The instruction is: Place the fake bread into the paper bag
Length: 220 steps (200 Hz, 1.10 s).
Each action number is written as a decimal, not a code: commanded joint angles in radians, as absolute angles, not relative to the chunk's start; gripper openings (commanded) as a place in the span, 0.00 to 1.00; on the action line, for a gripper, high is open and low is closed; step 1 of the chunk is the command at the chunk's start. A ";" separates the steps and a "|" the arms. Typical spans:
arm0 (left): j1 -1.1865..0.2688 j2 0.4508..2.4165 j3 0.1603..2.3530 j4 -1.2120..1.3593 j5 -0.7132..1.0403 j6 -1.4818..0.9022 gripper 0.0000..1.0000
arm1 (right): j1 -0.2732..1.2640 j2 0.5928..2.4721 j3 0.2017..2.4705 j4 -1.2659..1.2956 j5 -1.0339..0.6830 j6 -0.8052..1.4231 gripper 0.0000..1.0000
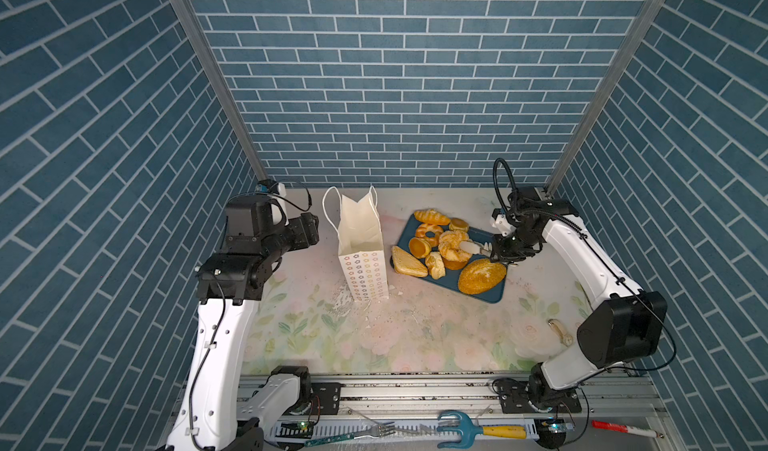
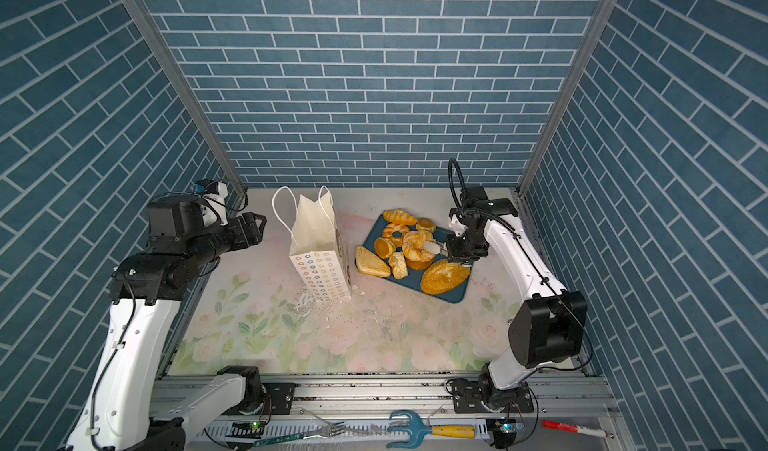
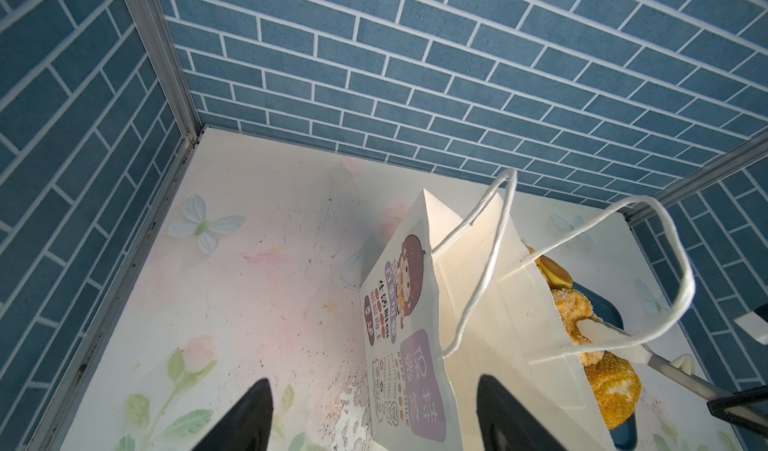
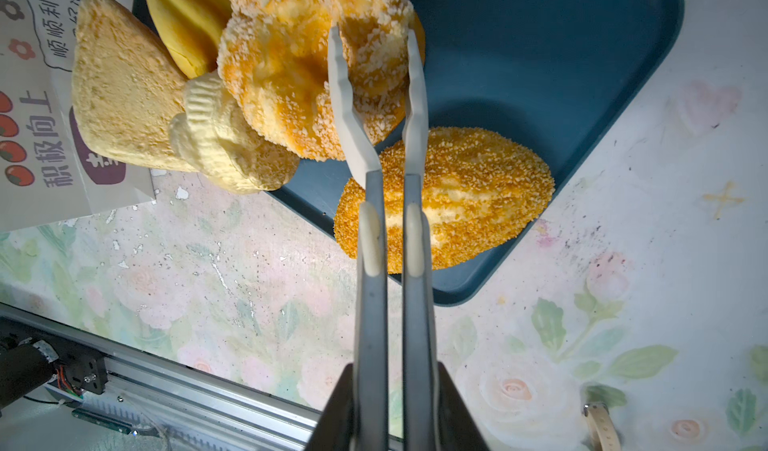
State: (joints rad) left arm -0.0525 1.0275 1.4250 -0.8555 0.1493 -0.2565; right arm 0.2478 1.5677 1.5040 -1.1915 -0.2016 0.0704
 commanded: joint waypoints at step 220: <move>-0.087 1.049 1.498 -0.891 0.123 -0.247 0.79 | 0.253 1.501 1.504 -1.173 -0.145 0.057 0.14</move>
State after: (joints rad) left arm -0.0803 1.0454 1.4887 -0.8711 0.1307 -0.2562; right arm 0.2489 1.4811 1.5040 -1.1900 -0.1673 0.0704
